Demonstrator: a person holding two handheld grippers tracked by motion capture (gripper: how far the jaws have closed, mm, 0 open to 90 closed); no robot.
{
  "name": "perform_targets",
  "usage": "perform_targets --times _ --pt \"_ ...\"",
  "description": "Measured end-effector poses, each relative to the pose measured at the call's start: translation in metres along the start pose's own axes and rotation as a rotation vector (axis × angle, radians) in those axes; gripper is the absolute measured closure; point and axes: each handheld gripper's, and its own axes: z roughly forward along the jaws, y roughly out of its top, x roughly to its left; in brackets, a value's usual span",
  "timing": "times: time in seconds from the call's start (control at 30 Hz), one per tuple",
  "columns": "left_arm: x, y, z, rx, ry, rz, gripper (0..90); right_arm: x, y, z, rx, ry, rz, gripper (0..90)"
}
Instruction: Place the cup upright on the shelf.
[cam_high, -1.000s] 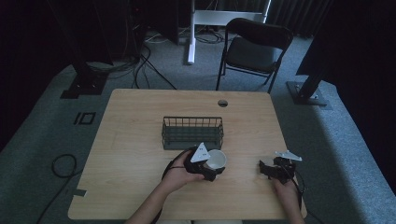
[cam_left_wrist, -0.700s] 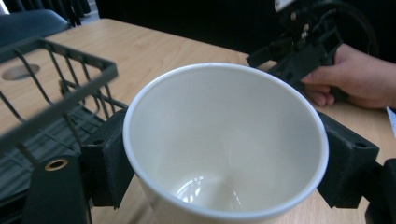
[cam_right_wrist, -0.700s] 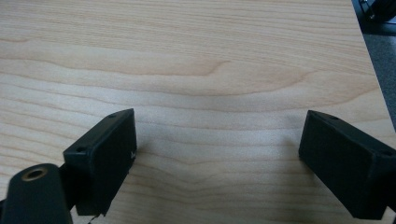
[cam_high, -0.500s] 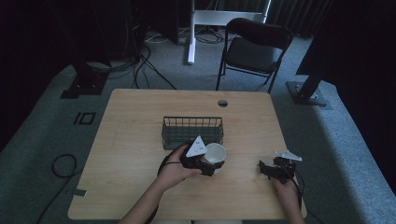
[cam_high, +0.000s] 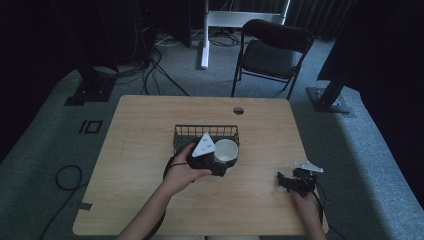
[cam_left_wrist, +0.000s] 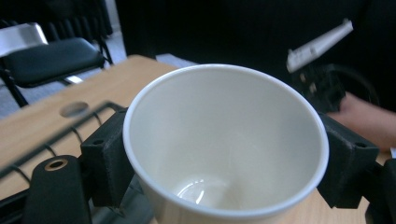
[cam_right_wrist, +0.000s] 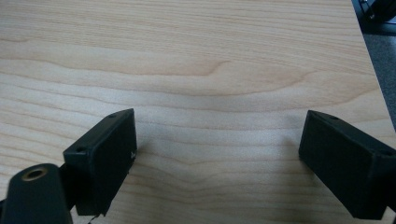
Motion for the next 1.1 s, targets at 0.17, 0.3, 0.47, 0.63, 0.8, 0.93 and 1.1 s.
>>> perform_targets --times 0.17,0.3,0.47,0.63,0.8,0.93,1.1 --pt "0.012 0.014 -0.01 -0.022 0.033 0.001 19.9 0.0 0.0 0.0 -0.001 0.0 -0.001 10.8" --pt "0.024 0.021 -0.015 -0.024 0.073 -0.007 19.9 0.0 0.0 0.0 -0.001 0.0 -0.001 10.8" --pt "0.036 0.027 -0.017 -0.027 0.122 -0.015 19.9 0.0 0.0 0.0 -0.001 0.0 -0.001 10.8" --pt "0.051 0.03 -0.019 -0.038 0.206 -0.041 19.9 0.0 0.0 0.0 -0.001 0.0 -0.001 10.8" --pt "0.068 0.028 -0.022 -0.054 0.3 -0.101 19.9 0.0 0.0 0.0 -0.001 0.0 -0.001 10.8" --pt "0.079 0.021 -0.023 -0.049 0.362 -0.153 19.9 0.0 0.0 0.0 -0.001 0.0 -0.001 10.8" --pt "0.086 0.011 -0.02 -0.028 0.402 -0.181 20.0 0.0 0.0 0.0 -0.001 0.0 0.0 10.8"
